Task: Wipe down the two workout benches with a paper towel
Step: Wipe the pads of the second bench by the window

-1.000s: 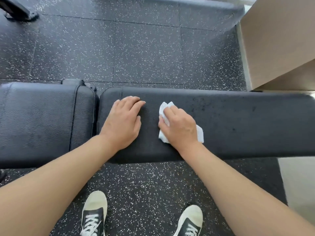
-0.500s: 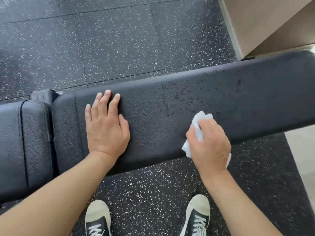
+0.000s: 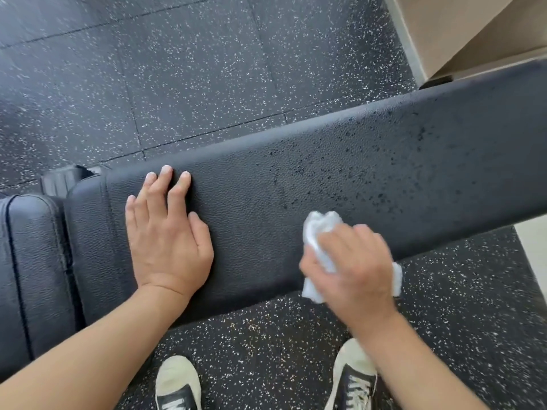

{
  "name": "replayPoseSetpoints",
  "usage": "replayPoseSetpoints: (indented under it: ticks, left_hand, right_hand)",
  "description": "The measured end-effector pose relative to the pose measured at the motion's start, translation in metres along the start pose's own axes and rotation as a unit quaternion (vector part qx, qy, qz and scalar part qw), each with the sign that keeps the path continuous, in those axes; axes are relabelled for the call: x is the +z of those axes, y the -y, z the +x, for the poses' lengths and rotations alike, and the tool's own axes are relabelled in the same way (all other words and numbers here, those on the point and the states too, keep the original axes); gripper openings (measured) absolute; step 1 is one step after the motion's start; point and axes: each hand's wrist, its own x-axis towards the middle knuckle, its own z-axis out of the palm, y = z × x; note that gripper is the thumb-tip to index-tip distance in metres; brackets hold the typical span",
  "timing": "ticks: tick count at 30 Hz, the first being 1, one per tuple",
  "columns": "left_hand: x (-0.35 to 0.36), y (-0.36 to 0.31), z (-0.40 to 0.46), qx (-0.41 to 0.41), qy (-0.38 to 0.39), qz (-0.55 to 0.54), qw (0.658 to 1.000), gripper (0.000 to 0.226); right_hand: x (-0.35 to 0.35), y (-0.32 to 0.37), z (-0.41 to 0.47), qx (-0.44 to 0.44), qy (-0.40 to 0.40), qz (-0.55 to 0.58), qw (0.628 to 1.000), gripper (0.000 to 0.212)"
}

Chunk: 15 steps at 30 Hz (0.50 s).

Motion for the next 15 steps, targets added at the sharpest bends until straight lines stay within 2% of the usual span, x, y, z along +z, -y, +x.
replayPoseSetpoints:
  ticks: [3,7,10,12,15]
  left_hand:
    - [0.001,0.000,0.000,-0.001,0.000,0.001,1.000,0.062]
    - [0.001,0.002,-0.001,-0.001,0.002,0.002,1.000,0.061]
    - [0.002,0.002,-0.001,-0.003,0.002,0.002,1.000,0.062]
    - [0.004,0.004,0.000,-0.002,0.005,0.005,1.000,0.062]
    - [0.004,0.005,0.000,0.001,0.003,0.007,1.000,0.061]
  right_hand:
    - [-0.013,-0.020,0.000,0.002,0.007,-0.002,1.000,0.025]
    - [0.012,0.043,-0.004,-0.078,0.056,0.053,0.994,0.031]
    - [0.036,0.072,0.031,-0.135,0.060,0.069,0.987,0.029]
    - [0.053,0.077,0.077,-0.123,0.057,0.056,0.989,0.021]
    - [0.078,0.082,0.156,-0.050,0.052,0.042,0.996,0.021]
